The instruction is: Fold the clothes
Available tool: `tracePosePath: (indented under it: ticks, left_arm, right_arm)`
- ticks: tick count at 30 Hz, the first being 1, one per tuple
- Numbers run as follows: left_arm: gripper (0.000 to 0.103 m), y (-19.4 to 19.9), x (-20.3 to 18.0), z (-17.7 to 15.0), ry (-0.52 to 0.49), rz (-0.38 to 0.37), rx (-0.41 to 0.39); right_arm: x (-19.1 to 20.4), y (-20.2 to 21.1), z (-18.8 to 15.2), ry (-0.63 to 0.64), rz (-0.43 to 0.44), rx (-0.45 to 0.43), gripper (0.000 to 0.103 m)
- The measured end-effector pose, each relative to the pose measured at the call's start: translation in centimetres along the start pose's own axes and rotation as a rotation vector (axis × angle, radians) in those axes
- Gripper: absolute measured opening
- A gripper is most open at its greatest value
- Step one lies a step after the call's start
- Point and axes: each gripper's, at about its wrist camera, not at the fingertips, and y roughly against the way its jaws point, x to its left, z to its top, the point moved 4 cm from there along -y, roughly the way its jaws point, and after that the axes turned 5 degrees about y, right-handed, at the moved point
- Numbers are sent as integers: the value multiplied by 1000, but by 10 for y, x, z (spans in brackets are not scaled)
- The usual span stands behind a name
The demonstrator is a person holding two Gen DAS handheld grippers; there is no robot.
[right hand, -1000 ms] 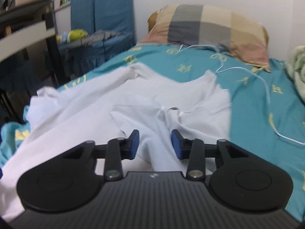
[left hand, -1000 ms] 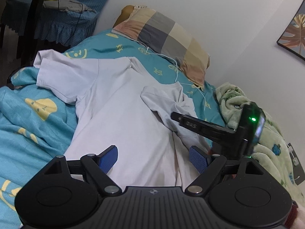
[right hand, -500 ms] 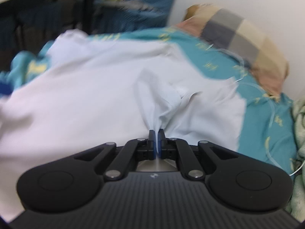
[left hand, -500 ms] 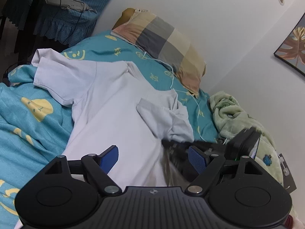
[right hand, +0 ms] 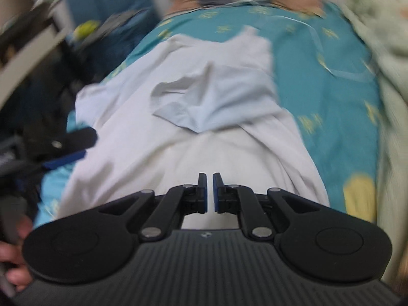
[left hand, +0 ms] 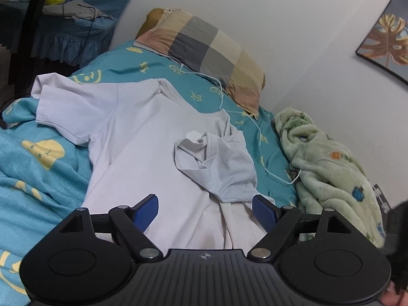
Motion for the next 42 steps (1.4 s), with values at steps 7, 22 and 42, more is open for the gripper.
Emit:
tracePosePath:
  ticks: [7,22,42]
  left_arm:
    - [85,-55,-37,40,-156,13,-3]
    - [13,-257,-27,102,-100,8,218]
    - [51,-274,8,147,-16,159,149]
  right_arm:
    - [-23,-17,-8,-104,28,-68,44]
    - [-68,-58,10,-235,-9,-134,64]
    - [-46,-64,8,-152,6,-100,64]
